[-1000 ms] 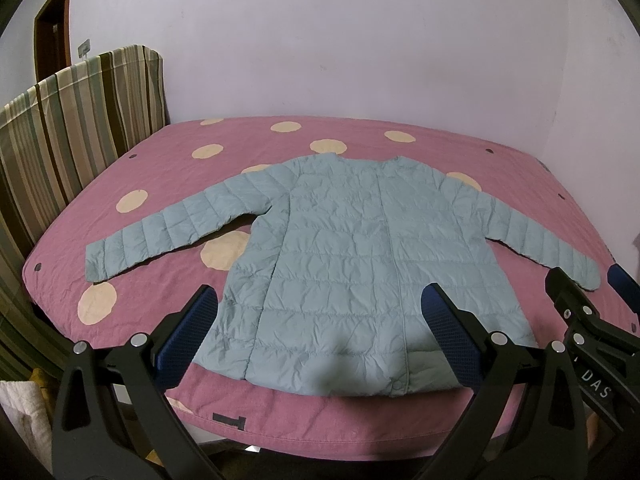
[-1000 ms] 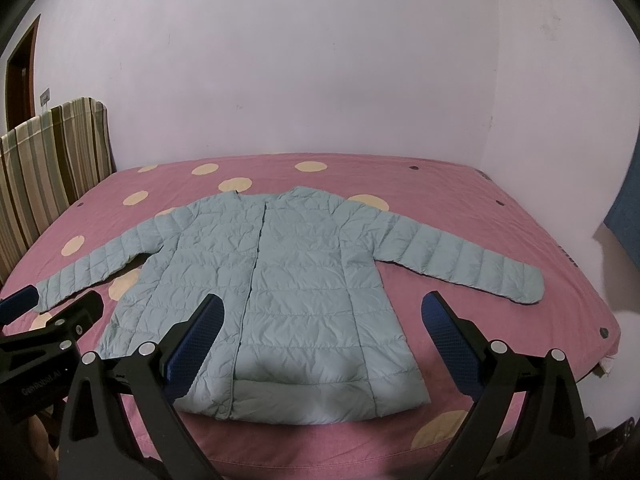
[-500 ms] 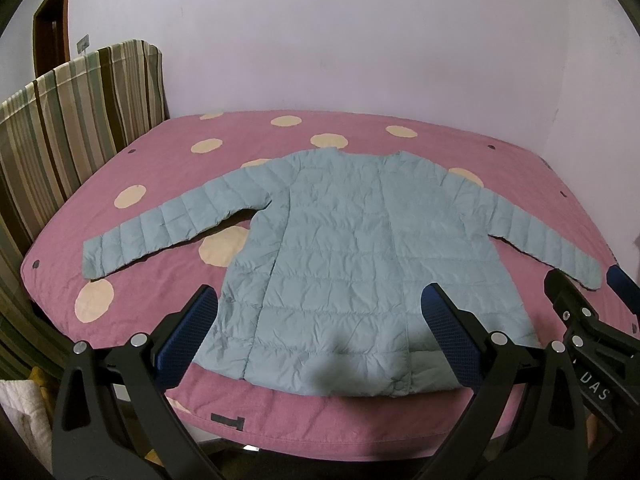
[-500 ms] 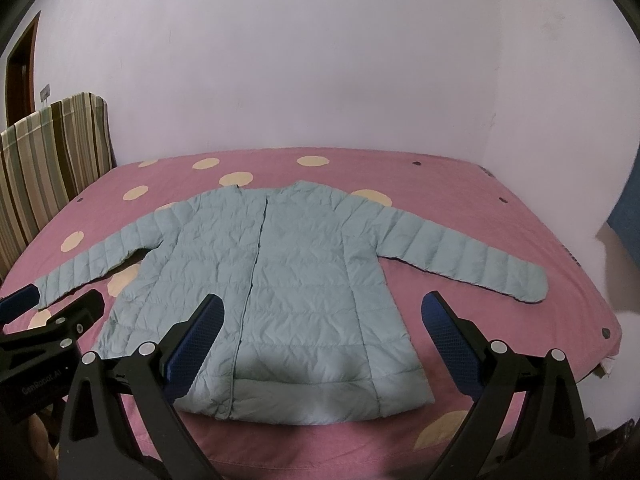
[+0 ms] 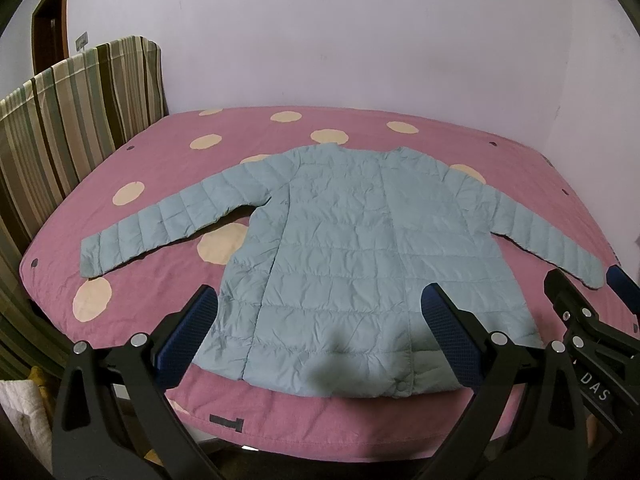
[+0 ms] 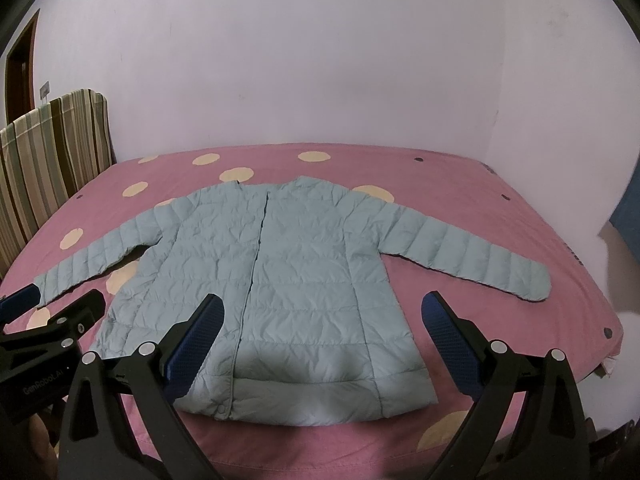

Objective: Fold large clothes

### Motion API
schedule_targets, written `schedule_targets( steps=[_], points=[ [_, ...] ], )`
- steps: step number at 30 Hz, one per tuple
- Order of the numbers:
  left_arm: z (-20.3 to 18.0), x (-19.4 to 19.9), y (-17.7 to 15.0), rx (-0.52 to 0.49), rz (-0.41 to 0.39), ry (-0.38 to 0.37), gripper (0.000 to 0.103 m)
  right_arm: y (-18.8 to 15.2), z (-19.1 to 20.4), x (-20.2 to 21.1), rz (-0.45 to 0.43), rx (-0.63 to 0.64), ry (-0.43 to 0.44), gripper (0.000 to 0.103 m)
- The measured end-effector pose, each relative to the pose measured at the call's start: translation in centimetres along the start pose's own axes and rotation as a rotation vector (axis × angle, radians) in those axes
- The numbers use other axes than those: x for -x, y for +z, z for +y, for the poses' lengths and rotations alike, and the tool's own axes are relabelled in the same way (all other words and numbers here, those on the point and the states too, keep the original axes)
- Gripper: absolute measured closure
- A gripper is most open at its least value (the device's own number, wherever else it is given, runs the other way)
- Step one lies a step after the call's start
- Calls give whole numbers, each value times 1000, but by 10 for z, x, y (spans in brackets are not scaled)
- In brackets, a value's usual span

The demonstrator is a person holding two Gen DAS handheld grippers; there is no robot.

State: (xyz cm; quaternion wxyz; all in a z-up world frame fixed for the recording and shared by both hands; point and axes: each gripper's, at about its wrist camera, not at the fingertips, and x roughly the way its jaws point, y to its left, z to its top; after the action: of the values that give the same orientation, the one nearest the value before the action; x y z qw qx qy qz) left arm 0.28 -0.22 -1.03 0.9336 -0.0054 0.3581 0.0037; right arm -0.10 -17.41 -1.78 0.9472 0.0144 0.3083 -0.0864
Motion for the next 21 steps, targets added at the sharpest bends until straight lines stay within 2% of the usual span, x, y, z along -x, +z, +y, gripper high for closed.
schedule_targets(
  steps=[4, 9, 13, 15, 16, 19, 20, 21],
  points=[
    [3, -9, -1, -2, 7, 5, 2, -4, -2, -6, 9, -4, 2, 5],
    [28, -34, 2, 38, 14, 85, 2, -5, -16, -17, 1, -47, -8, 5],
    [67, -71, 7, 94, 35, 217, 2, -7, -44, -41, -12, -110, -71, 5],
    [93, -94, 9, 123, 41, 314, 2, -7, -68, -60, 18, -153, -109, 5],
    [110, -109, 8, 140, 51, 376, 2, -8, -82, -68, 37, -188, -112, 5],
    [150, -143, 8, 187, 87, 487, 2, -10, -133, -94, 65, -337, -114, 5],
    [160, -151, 8, 200, 104, 505, 2, -11, -149, -102, 82, -376, -133, 6],
    [170, -162, 9, 220, 123, 520, 2, -11, -161, -108, 90, -399, -147, 15]
  ],
)
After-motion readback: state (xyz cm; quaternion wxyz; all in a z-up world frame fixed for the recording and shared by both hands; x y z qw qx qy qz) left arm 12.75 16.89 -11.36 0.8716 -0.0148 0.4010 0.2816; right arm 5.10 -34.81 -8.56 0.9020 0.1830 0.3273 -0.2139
